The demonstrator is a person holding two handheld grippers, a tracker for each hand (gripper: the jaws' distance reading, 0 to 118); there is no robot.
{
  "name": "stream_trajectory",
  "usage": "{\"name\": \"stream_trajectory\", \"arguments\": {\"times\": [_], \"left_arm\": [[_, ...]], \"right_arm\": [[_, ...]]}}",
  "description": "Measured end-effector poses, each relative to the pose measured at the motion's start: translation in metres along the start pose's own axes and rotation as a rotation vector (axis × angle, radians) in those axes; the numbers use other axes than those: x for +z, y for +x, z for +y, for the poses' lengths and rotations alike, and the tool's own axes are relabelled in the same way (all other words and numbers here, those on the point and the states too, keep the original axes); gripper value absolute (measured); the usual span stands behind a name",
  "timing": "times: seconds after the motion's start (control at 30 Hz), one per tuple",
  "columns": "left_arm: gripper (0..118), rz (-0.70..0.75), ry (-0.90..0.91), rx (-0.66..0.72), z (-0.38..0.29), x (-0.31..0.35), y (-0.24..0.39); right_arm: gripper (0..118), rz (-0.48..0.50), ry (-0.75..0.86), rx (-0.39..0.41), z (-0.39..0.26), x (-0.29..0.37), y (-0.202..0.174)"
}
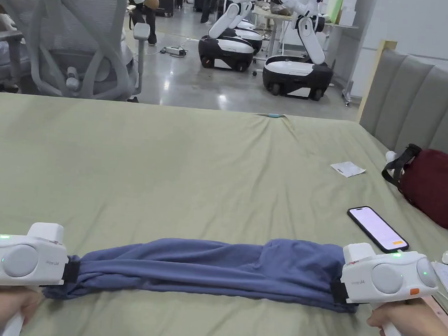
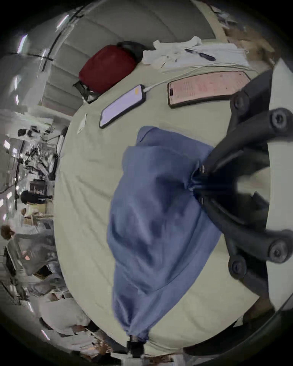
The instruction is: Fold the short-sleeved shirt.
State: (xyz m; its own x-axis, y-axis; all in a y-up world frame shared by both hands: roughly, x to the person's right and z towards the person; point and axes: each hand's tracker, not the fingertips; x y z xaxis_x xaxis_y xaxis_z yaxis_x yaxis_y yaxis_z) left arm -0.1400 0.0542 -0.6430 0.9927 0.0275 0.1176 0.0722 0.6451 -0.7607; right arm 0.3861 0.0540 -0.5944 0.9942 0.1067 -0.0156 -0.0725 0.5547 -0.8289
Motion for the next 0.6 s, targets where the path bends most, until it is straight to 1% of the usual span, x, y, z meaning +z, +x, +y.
{"name": "stream_trajectory", "arguments": {"times": [0.03, 0.07, 0.1, 0.13, 0.17, 0.2, 0.23, 0.27, 0.3, 0.33, 0.37, 0.4, 0.5, 0.53, 0.6], "left_arm": [[21, 0.005, 0.008, -0.002, 0.000, 0.004, 0.000], [47, 0.004, 0.020, -0.002, 0.000, 0.012, 0.000], [95, 0.008, 0.044, 0.001, -0.001, 0.022, 0.001], [118, 0.008, 0.074, 0.003, -0.001, 0.031, 0.002], [109, -0.005, 0.112, 0.004, -0.002, 0.039, 0.004], [102, -0.011, 0.196, -0.004, -0.002, 0.057, 0.007], [103, -0.038, 0.231, -0.003, -0.003, 0.067, 0.009], [100, -0.029, 0.256, 0.008, -0.003, 0.078, 0.015], [84, -0.021, 0.290, 0.000, -0.004, 0.087, 0.020], [58, -0.020, 0.348, -0.025, -0.008, 0.095, 0.025], [18, -0.005, 0.404, -0.045, -0.010, 0.100, 0.028], [0, 0.010, 0.427, -0.060, -0.013, 0.102, 0.031], [0, 0.006, 0.378, -0.035, -0.013, 0.102, 0.033], [0, -0.040, 0.333, -0.019, -0.012, 0.101, 0.031], [0, -0.078, 0.336, 0.014, -0.012, 0.098, 0.023]], "right_arm": [[45, -0.005, 0.039, -0.012, -0.004, 0.015, -0.005], [79, -0.006, 0.083, -0.018, -0.005, 0.027, -0.007], [118, -0.007, 0.130, -0.022, -0.007, 0.040, -0.009], [117, -0.012, 0.201, -0.017, -0.009, 0.055, -0.013], [111, 0.002, 0.330, -0.021, -0.015, 0.076, -0.018], [110, 0.008, 0.378, -0.011, -0.015, 0.088, -0.020], [110, 0.001, 0.419, -0.032, -0.015, 0.097, -0.023], [106, -0.007, 0.472, -0.060, -0.016, 0.105, -0.025], [88, -0.007, 0.521, -0.074, -0.016, 0.112, -0.033], [63, 0.000, 0.565, -0.089, -0.018, 0.115, -0.036], [24, 0.000, 0.589, -0.094, -0.020, 0.117, -0.039], [0, -0.008, 0.597, -0.093, -0.022, 0.116, -0.042], [0, -0.044, 0.569, -0.094, -0.016, 0.110, -0.063], [0, -0.025, 0.546, -0.080, -0.015, 0.108, -0.065], [0, -0.005, 0.549, -0.083, -0.015, 0.106, -0.072]]}}
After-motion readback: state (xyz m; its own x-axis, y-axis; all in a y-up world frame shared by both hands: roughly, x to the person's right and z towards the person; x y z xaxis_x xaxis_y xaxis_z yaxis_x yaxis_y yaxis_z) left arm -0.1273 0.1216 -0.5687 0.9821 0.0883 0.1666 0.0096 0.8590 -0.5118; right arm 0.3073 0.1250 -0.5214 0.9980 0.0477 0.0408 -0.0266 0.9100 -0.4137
